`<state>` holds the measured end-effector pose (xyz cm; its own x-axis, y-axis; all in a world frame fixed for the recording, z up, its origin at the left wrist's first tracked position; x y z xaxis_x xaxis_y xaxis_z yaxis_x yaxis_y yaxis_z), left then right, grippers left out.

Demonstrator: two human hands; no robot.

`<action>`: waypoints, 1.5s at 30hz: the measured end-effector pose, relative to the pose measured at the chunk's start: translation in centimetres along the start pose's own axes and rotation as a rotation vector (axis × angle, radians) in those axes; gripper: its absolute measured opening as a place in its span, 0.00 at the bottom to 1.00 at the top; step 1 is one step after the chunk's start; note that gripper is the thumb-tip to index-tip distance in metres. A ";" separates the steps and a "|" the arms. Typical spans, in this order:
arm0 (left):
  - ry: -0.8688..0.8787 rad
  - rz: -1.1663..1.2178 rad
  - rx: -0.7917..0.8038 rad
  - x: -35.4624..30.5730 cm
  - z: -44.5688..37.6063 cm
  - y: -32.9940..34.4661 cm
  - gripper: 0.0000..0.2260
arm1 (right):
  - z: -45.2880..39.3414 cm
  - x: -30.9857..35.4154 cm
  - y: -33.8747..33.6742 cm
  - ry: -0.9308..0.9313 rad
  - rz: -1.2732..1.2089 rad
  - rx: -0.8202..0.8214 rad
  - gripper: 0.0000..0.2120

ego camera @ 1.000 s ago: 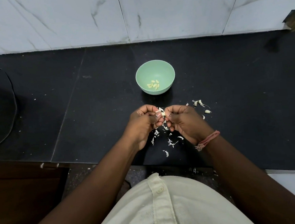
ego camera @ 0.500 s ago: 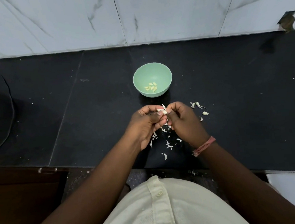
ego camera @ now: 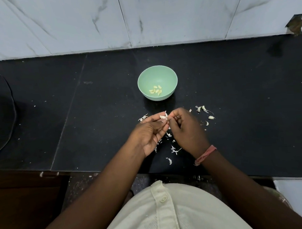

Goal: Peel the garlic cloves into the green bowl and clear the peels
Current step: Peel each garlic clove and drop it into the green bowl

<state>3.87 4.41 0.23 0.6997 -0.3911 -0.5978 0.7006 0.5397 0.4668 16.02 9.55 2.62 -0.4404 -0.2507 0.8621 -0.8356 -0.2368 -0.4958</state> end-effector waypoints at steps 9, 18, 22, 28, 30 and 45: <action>0.024 -0.046 0.028 -0.2 0.4 -0.4 0.16 | -0.2 -2.5 -0.5 0.275 -0.152 -0.091 0.07; 0.081 0.028 -0.027 -0.7 1.0 -1.4 0.11 | 0.1 -0.4 0.2 0.066 0.361 -0.038 0.22; 0.089 0.055 -0.054 -0.5 1.1 -1.6 0.09 | -0.2 -0.7 0.6 0.060 0.295 -0.004 0.06; 0.126 0.064 -0.100 -0.8 0.8 -2.3 0.09 | 0.4 0.9 0.6 0.015 0.131 -0.031 0.14; 0.120 0.121 -0.102 -0.6 0.7 -2.2 0.09 | 0.4 0.8 0.2 0.042 0.105 -0.087 0.09; 0.273 0.156 -0.048 -1.7 1.1 -1.6 0.16 | 0.6 1.5 0.6 0.228 -0.481 -0.094 0.17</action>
<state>1.72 3.34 1.24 0.7301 -0.0904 -0.6774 0.5762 0.6143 0.5391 15.05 8.46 3.51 -0.0523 0.0775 0.9956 -0.9816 -0.1875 -0.0370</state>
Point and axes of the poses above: each hand's wrist, its own z-axis away from the middle knuckle, its own y-axis out of the palm, x = y × z, the point moved 7 cm from there along -z, towards the middle knuckle
